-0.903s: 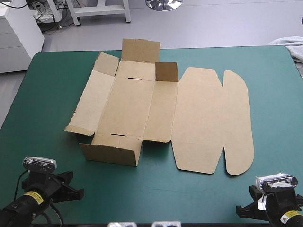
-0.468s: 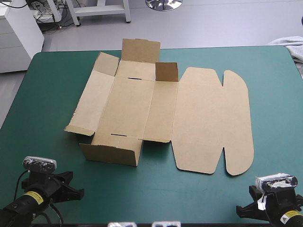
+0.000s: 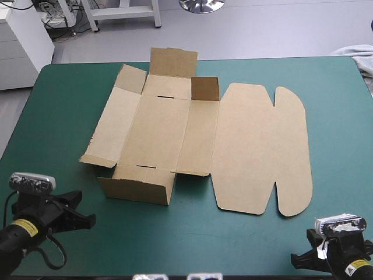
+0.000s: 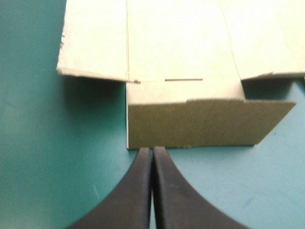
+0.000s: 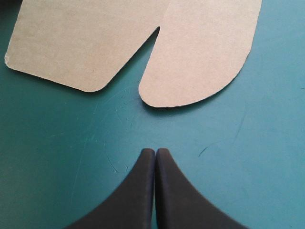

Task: Fold the box

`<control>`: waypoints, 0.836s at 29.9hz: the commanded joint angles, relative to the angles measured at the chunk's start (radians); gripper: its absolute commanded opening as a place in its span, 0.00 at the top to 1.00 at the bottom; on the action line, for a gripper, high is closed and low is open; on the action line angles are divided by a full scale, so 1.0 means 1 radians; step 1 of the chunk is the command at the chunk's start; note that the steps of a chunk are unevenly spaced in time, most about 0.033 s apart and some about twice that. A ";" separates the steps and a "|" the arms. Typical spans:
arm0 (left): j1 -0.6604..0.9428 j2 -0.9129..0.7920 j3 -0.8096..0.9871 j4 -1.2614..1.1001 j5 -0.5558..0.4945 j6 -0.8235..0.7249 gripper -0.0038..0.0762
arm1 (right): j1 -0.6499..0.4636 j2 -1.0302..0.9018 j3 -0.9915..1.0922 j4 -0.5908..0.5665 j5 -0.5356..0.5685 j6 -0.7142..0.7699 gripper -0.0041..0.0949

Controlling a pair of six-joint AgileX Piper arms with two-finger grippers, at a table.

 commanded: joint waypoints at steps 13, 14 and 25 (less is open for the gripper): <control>0.002 0.625 -0.561 0.033 -0.033 -0.003 0.96 | 0.003 0.012 -0.026 0.013 -0.057 -0.007 0.97; 0.002 0.673 -0.597 0.046 -0.033 -0.005 0.96 | 0.003 0.012 -0.026 0.013 -0.057 -0.007 0.97; 0.197 1.074 -0.964 -0.076 0.022 0.044 0.96 | 0.003 0.012 -0.026 0.011 -0.057 -0.007 0.97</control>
